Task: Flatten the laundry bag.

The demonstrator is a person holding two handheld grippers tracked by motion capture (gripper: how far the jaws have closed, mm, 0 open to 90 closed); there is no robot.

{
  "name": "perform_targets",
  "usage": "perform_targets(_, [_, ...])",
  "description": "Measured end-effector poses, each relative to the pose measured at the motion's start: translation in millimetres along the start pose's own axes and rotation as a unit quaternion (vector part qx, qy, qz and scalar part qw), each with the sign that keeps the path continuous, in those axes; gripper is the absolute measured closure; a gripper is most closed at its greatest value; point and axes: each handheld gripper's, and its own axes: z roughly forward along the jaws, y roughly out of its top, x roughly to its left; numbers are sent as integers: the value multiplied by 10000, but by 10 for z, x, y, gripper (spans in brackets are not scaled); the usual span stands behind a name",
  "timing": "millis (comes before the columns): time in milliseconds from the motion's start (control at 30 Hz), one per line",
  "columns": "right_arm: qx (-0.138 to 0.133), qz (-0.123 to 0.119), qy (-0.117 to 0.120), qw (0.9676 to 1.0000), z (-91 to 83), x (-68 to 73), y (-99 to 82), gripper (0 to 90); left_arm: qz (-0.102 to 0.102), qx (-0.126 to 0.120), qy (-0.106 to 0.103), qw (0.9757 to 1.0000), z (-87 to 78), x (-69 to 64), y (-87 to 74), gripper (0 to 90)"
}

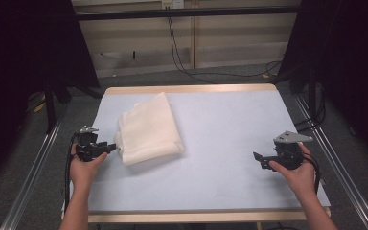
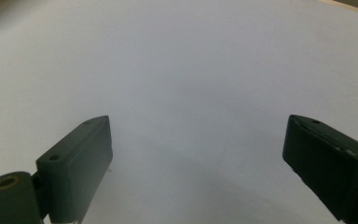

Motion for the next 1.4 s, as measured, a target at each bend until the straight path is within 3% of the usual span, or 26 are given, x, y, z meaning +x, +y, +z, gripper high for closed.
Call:
perform_targets(33, [12,9,12,10000,0,1,3,78,-92,-62,-43,9999,-2,-14,14,569])
perform_targets(100, [22,-46,-8,10000,3,5,2,78,-35,-8,16,10000,2,-54,42,550])
perform_targets(133, [22,-46,-8,10000,3,5,2,78,-56,19,-70,10000,15,-63,47,550])
perform_targets(233, [50,-47,-4,10000,1,15,3,78,-252,21,-114,9996,67,-90,49,520])
perform_targets(267, [48,-69,-7,10000,-1,15,1,78,-413,-12,-177,9990,80,-105,52,466])
perform_targets(367, [74,-79,-4,9999,1,16,-4,79,-489,31,-84,9988,128,-156,63,447])
perform_targets(400, [87,-91,-1,9999,2,16,-6,80,-641,66,-48,9979,146,-170,64,432])
perform_targets(467, [93,-119,3,9999,3,16,-8,80,-637,171,-49,9978,175,-175,56,439])
perform_targets(600, [95,-129,-20,9999,-1,22,-8,82,-717,54,-76,9974,232,-244,14,537])
perform_targets(667, [109,-162,5,9998,-2,16,-12,82,-562,24,-57,9984,246,-288,-17,585])
perform_targets(700, [119,-160,-7,9998,-2,17,-14,82,-551,6,-69,9985,251,-298,-19,641])
perform_targets(733, [119,-160,-7,9998,-2,17,-14,82,-558,-5,-66,9984,255,-307,-20,641])
perform_targets(833, [117,-162,-14,9998,-9,20,-14,82,-657,4,-72,9978,262,-333,-15,741])
perform_targets(900, [124,-147,-13,9998,-10,23,-12,82,-524,77,-63,9986,263,-338,-10,776])
perform_targets(967, [112,-208,-3,9997,-6,22,-12,82,-506,75,9,9987,260,-358,-1,791])
perform_targets(1033, [132,-171,-30,9998,-4,35,-14,82,-561,101,38,9984,236,-353,15,862])
perform_targets(1133, [94,-180,-10,9998,-12,32,-14,82,-678,142,0,9976,205,-342,43,874])
perform_targets(1267, [86,-160,-42,9998,-16,22,-14,82,-673,118,-1,9977,101,-335,139,879])
perform_targets(1400, [90,-166,4,9998,-17,26,-16,82,-718,125,-154,9972,15,-355,250,880])
